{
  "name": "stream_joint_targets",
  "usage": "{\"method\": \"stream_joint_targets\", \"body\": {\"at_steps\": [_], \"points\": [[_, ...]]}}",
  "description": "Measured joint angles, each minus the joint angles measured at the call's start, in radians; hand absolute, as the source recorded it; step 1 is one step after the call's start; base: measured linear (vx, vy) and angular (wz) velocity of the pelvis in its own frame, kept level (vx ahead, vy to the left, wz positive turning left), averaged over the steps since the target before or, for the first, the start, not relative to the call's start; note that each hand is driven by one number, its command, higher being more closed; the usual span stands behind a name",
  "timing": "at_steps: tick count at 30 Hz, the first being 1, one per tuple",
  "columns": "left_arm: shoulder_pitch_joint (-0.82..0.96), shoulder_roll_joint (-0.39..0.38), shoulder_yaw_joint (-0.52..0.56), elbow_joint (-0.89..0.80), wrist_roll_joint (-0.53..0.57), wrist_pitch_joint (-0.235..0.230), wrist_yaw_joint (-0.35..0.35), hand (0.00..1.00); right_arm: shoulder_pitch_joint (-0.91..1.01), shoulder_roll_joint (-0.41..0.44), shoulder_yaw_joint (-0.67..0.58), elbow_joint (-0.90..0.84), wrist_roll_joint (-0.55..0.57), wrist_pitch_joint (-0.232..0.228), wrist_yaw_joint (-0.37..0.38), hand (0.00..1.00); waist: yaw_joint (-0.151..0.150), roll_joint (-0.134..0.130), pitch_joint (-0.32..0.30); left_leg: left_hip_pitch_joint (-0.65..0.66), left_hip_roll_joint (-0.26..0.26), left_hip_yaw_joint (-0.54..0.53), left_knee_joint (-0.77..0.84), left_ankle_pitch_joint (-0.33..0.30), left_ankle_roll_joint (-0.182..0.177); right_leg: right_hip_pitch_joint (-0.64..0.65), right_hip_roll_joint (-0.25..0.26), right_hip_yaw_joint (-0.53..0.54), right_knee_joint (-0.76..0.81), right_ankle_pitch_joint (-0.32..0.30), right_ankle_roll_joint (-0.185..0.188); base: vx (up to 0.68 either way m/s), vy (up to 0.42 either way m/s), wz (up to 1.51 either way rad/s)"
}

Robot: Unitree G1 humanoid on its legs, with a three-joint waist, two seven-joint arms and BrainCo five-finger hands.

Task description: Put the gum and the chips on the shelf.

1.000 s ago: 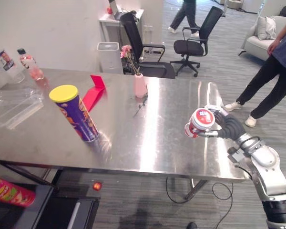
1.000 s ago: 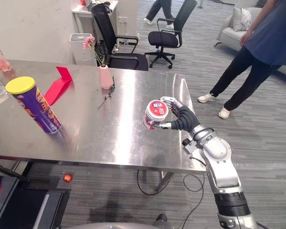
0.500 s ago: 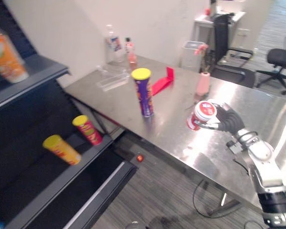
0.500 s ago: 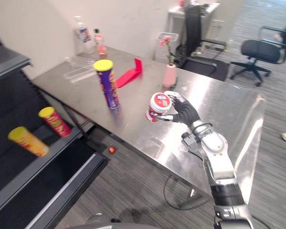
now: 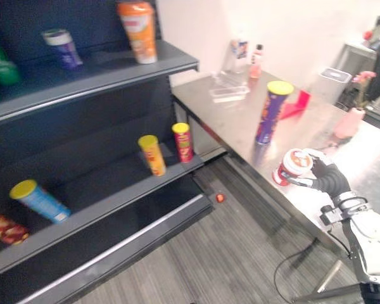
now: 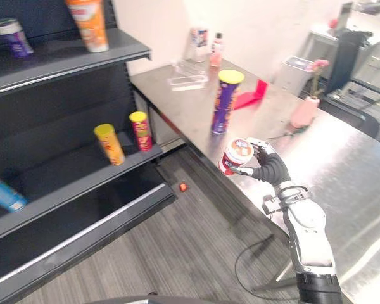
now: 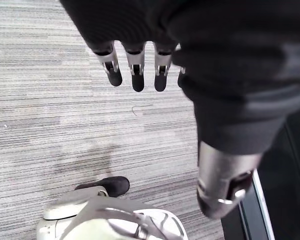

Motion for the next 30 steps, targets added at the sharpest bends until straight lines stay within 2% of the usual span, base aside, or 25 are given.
{"method": "stream_joint_targets", "body": {"at_steps": [1, 2, 3, 4, 5, 6, 7, 8, 10, 11, 12, 13, 14, 15, 17, 21, 23, 24, 28, 29, 30], "points": [[0.000, 0.002, -0.003, -0.001, 0.001, 0.000, -0.002, 0.00, 0.002, 0.002, 0.000, 0.000, -0.004, -0.004, 0.002, 1.00, 0.002, -0.005, 0.007, 0.000, -0.007, -0.012, 0.000, -0.005, 0.009, -0.003, -0.008, 0.035, 0.010, 0.009, -0.013, -0.04, 0.154, 0.73], [0.000, 0.003, -0.003, -0.005, 0.002, 0.006, -0.006, 0.00, 0.017, 0.003, -0.003, -0.001, -0.005, -0.016, 0.007, 1.00, 0.003, -0.003, 0.012, -0.006, -0.013, -0.052, 0.000, -0.008, 0.014, -0.021, -0.008, 0.140, 0.031, 0.044, -0.062, -0.04, 0.145, 0.95], [-0.002, 0.008, -0.004, -0.022, 0.002, 0.019, -0.007, 0.00, 0.034, 0.006, -0.004, -0.002, -0.005, -0.031, 0.007, 1.00, -0.002, 0.011, 0.010, -0.019, -0.012, -0.114, 0.000, -0.007, 0.013, -0.060, 0.023, 0.291, 0.068, 0.048, -0.074, -0.03, 0.135, 1.09], [-0.006, 0.013, -0.004, -0.031, 0.003, 0.028, -0.008, 0.00, 0.045, 0.007, -0.004, -0.003, -0.005, -0.040, 0.007, 1.00, -0.004, 0.014, 0.012, -0.031, -0.010, -0.155, 0.000, -0.007, 0.013, -0.075, 0.059, 0.367, 0.079, 0.036, -0.081, -0.03, 0.097, 1.31], [-0.021, 0.019, -0.004, -0.047, 0.005, 0.041, -0.009, 0.00, 0.060, 0.008, -0.007, -0.011, -0.005, -0.043, 0.007, 1.00, -0.010, 0.014, 0.018, -0.051, -0.002, -0.211, 0.000, -0.004, 0.009, -0.097, 0.140, 0.490, 0.088, -0.036, -0.064, -0.02, 0.044, 1.12], [-0.030, 0.024, -0.001, -0.050, 0.006, 0.050, -0.010, 0.00, 0.062, 0.009, -0.007, -0.013, -0.005, -0.044, 0.007, 1.00, -0.014, 0.015, 0.024, -0.061, 0.000, -0.230, 0.000, -0.004, 0.008, -0.106, 0.180, 0.539, 0.089, -0.074, -0.055, -0.01, 0.038, 1.37], [-0.051, 0.030, 0.002, -0.050, 0.008, 0.069, -0.017, 0.00, 0.062, 0.015, -0.010, -0.019, -0.005, -0.044, 0.004, 1.00, -0.022, 0.006, 0.034, -0.072, 0.001, -0.255, 0.000, -0.004, 0.008, -0.109, 0.248, 0.599, 0.072, -0.127, -0.033, -0.02, 0.028, 1.20], [-0.065, 0.029, 0.006, -0.050, 0.018, 0.087, -0.019, 0.00, 0.063, 0.018, -0.013, -0.024, -0.005, -0.046, 0.004, 1.00, -0.021, 0.005, 0.043, -0.082, -0.002, -0.266, 0.000, -0.004, 0.008, -0.108, 0.296, 0.639, 0.043, -0.161, -0.019, -0.02, 0.024, 1.13], [-0.082, 0.018, 0.006, -0.049, 0.044, 0.098, -0.027, 0.00, 0.063, 0.018, -0.013, -0.029, -0.005, -0.051, 0.005, 1.00, -0.022, 0.009, 0.046, -0.096, -0.010, -0.280, 0.000, -0.005, 0.006, -0.108, 0.353, 0.690, -0.022, -0.186, -0.015, 0.01, 0.029, 0.93], [-0.103, 0.011, 0.009, -0.047, 0.047, 0.102, -0.037, 0.00, 0.065, 0.026, -0.012, -0.035, -0.005, -0.052, 0.006, 1.00, -0.025, 0.005, 0.045, -0.106, -0.012, -0.267, 0.002, -0.034, -0.034, -0.108, 0.386, 0.729, -0.087, -0.187, -0.013, 0.04, 0.045, 0.85], [-0.109, 0.023, 0.016, -0.045, 0.046, 0.105, -0.039, 0.00, 0.069, 0.041, -0.011, -0.038, -0.005, -0.053, 0.004, 1.00, -0.029, -0.023, 0.043, -0.121, -0.015, -0.231, 0.053, -0.045, -0.001, -0.111, 0.379, 0.751, -0.131, -0.185, -0.010, 0.11, 0.033, 0.87], [-0.113, 0.033, 0.021, -0.047, 0.045, 0.105, -0.038, 0.00, 0.073, 0.052, -0.012, -0.056, -0.004, -0.063, 0.003, 1.00, -0.022, -0.022, 0.057, -0.171, 0.014, -0.221, 0.184, -0.048, 0.068, -0.096, 0.369, 0.764, -0.140, -0.192, 0.011, 0.13, 0.020, 0.95], [-0.117, 0.045, 0.017, -0.046, 0.044, 0.111, -0.037, 0.00, 0.076, 0.072, 0.000, -0.045, -0.005, -0.063, 0.005, 1.00, -0.028, -0.055, 0.056, -0.154, -0.030, -0.263, 0.186, -0.048, 0.053, -0.078, 0.320, 0.774, -0.152, -0.190, 0.013, 0.13, 0.011, 1.00], [-0.117, 0.044, 0.007, -0.052, 0.044, 0.111, -0.037, 0.00, 0.076, 0.071, 0.002, -0.039, -0.005, -0.063, 0.006, 1.00, -0.027, -0.053, 0.055, -0.150, -0.037, -0.280, 0.186, -0.047, 0.053, -0.064, 0.317, 0.763, -0.159, -0.190, 0.013, 0.08, 0.011, 0.95], [-0.100, 0.025, -0.001, -0.080, 0.038, 0.114, -0.037, 0.00, 0.056, 0.071, 0.025, -0.023, -0.001, -0.069, 0.011, 1.00, 0.001, -0.028, 0.050, -0.132, -0.039, -0.332, 0.160, -0.032, 0.030, -0.029, 0.334, 0.719, -0.201, -0.189, 0.014, 0.05, -0.011, 0.70], [-0.042, 0.019, 0.002, -0.088, 0.038, 0.105, -0.039, 0.00, -0.010, 0.076, 0.095, 0.004, 0.007, -0.079, 0.067, 1.00, 0.027, -0.037, 0.038, -0.114, -0.051, -0.372, 0.107, 0.008, 0.007, -0.013, 0.346, 0.692, -0.283, -0.181, 0.013, 0.03, -0.102, 0.41], [-0.023, 0.014, 0.001, -0.087, 0.038, 0.105, -0.039, 0.00, -0.025, 0.076, 0.110, 0.005, 0.007, -0.079, 0.082, 1.00, 0.031, -0.037, 0.038, -0.105, -0.059, -0.385, 0.093, 0.022, 0.012, -0.007, 0.344, 0.690, -0.296, -0.150, 0.043, 0.02, -0.107, 0.22], [-0.008, 0.007, 0.008, -0.090, 0.038, 0.101, -0.039, 0.00, -0.024, 0.077, 0.121, 0.018, 0.007, -0.076, 0.089, 1.00, 0.034, -0.025, 0.034, -0.079, -0.057, -0.394, 0.050, 0.045, -0.005, 0.007, 0.352, 0.672, -0.305, -0.148, 0.045, 0.02, -0.145, 0.21], [0.006, -0.002, 0.009, -0.089, 0.043, 0.093, -0.039, 0.00, -0.022, 0.078, 0.122, 0.049, 0.007, -0.043, 0.094, 1.00, 0.027, -0.008, 0.023, -0.060, -0.037, -0.408, -0.001, 0.080, -0.010, 0.013, 0.377, 0.661, -0.312, -0.153, 0.038, 0.00, -0.104, 0.06], [0.009, -0.012, -0.009, -0.089, 0.043, 0.082, -0.040, 0.00, -0.021, 0.097, 0.136, 0.115, 0.008, -0.034, 0.115, 1.00, -0.001, 0.022, 0.018, -0.051, -0.035, -0.427, -0.002, 0.079, -0.019, 0.042, 0.389, 0.642, -0.344, -0.159, 0.028, 0.00, 0.000, 0.00], [0.009, -0.012, -0.009, -0.089, 0.043, 0.082, -0.040, 0.00, -0.021, 0.097, 0.136, 0.115, 0.008, -0.034, 0.115, 1.00, -0.001, 0.022, 0.018, -0.051, -0.035, -0.427, -0.002, 0.079, -0.019, 0.042, 0.389, 0.642, -0.344, -0.159, 0.028, 0.00, 0.000, 0.00]]}}
